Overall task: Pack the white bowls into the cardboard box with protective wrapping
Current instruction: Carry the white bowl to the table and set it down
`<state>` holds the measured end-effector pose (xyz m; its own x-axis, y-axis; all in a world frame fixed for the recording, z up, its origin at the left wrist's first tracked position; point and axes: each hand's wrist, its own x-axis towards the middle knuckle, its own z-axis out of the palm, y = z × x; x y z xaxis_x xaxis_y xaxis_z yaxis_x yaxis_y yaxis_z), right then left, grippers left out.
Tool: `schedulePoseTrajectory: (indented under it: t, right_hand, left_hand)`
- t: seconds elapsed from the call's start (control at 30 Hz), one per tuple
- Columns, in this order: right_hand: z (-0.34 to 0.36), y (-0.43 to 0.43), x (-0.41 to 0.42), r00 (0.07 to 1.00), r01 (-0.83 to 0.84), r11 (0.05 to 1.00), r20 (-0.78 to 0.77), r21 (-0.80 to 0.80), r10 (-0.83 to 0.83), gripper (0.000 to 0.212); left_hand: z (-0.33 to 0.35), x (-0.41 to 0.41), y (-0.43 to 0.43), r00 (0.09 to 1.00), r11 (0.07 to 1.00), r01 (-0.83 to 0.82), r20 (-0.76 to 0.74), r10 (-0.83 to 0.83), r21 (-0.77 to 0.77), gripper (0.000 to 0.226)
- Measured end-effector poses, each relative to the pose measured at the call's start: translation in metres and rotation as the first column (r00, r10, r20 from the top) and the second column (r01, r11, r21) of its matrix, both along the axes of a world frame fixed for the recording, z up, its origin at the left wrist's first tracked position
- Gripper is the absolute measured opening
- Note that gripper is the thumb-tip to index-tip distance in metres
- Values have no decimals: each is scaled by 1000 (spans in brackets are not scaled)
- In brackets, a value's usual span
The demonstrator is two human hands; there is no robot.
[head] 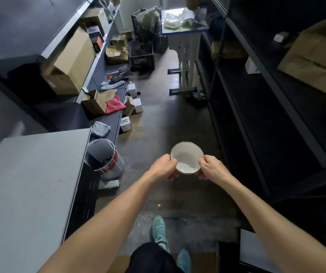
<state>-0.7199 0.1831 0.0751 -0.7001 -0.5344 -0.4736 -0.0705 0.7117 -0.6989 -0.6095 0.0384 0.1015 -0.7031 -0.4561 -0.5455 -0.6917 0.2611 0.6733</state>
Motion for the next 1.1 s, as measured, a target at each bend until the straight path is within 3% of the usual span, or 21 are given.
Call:
schedulePoseTrajectory:
  t: [0.47, 0.8, 1.1]
  right_hand:
    - [-2, -129, -69, 998, -63, 998, -12, 17, 64, 27]
    - [-3, -245, -129, 995, -102, 995, -3, 17, 103, 27]
    - [-15, -308, -211, 994, -107, 994, 14, 36, 107, 29]
  left_hand:
    - [-19, -63, -126, 993, 992, -119, -18, 120, 52, 20]
    - [-24, -119, -250, 995, 995, -102, -16, 102, 19, 29]
    - [-34, -195, -308, 991, 991, -130, -6, 130, 41, 25]
